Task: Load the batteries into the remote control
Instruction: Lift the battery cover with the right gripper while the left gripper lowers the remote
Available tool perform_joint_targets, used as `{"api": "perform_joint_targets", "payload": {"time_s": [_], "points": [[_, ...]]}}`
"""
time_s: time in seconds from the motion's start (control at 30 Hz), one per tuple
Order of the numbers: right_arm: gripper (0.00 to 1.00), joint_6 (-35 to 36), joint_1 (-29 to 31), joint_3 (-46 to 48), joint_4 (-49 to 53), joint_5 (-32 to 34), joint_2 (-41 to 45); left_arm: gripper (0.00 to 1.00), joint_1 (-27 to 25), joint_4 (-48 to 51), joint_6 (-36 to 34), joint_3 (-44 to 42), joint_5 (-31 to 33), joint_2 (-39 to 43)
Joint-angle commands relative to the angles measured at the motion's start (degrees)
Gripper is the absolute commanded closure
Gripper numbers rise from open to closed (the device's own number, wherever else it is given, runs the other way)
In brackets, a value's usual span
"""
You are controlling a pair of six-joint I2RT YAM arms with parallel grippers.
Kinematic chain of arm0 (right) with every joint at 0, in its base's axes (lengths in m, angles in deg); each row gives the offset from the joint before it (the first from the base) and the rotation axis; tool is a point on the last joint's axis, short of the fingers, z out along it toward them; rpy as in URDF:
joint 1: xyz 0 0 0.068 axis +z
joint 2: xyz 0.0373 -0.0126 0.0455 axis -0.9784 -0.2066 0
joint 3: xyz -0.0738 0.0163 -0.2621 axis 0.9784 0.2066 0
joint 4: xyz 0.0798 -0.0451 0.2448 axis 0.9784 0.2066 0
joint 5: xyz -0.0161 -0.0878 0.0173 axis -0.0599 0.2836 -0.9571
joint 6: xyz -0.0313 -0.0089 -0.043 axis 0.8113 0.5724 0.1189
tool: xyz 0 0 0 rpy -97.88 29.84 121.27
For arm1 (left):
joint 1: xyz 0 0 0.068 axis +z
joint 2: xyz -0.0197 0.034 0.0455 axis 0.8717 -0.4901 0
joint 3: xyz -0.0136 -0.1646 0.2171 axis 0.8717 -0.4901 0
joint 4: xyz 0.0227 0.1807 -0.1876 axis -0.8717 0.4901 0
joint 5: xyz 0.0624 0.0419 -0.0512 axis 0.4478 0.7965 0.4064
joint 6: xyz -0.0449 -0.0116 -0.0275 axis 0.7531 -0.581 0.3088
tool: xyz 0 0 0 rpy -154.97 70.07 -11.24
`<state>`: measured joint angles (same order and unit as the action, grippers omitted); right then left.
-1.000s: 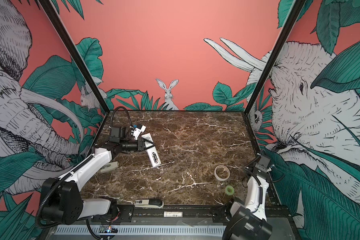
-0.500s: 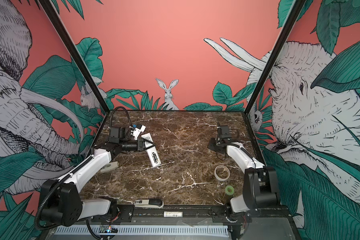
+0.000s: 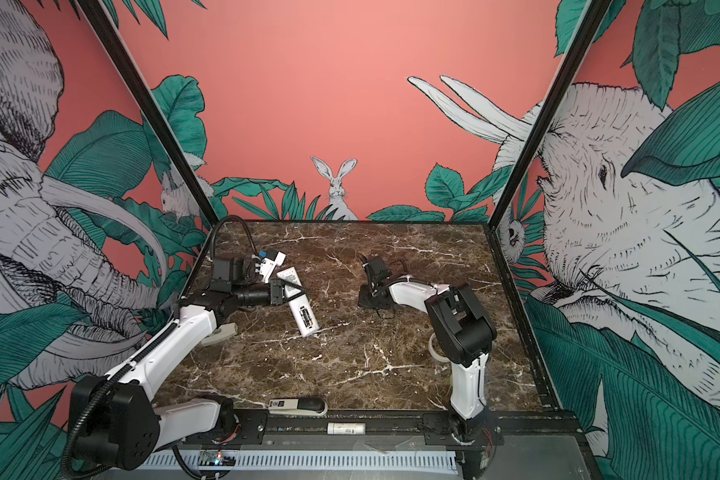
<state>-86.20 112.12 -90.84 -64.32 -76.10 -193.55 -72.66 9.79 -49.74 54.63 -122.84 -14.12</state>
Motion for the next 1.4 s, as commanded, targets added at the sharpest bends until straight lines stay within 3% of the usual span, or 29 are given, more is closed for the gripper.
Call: {"api": "perform_joint_targets", "payload": {"time_s": [0.0,0.2,0.57,0.77,0.93,1.03,1.13,1.2,1.27,1.37], "points": [[1.00,-1.7,1.2,-1.1,-2.2,-1.3,-0.2,1.00,0.4,2.1,-1.9,-1.2,3.3,1.3],[1.00,0.5,1.3,1.4,-1.1,-2.0,4.4,1.00,-0.3,-7.5,4.9,-5.7,3.3,-4.4],[1.00,6.7,1.6,9.8,-5.6,-9.8,16.5,1.00,-4.2,-10.8,6.2,-5.2,12.2,-17.2],[1.00,6.9,1.9,13.6,-8.4,-15.3,20.4,1.00,-4.2,-13.9,5.0,-4.5,10.5,-22.4],[1.00,6.8,2.0,14.0,-7.1,-18.1,21.9,0.68,-4.3,-15.5,4.3,-5.6,10.2,-22.2],[1.00,5.9,1.9,12.5,-3.9,-18.1,21.9,0.53,-4.3,-15.4,4.0,-6.2,10.9,-21.5],[1.00,4.9,1.9,10.8,-2.3,-20.3,21.2,0.28,-4.3,-14.1,3.2,-6.4,12.4,-19.6],[1.00,3.4,1.7,9.8,-2.8,-22.6,21.0,0.20,-4.3,-13.8,2.3,-6.7,12.7,-17.7],[1.00,1.2,1.1,9.0,-3.6,-25.2,21.1,0.01,-4.3,-13.9,1.6,-7.3,13.5,-15.2],[1.00,-3.5,-0.4,7.9,-5.2,-29.5,21.4,0.01,-5.0,-12.3,-0.8,-7.5,14.7,-11.8]]}}
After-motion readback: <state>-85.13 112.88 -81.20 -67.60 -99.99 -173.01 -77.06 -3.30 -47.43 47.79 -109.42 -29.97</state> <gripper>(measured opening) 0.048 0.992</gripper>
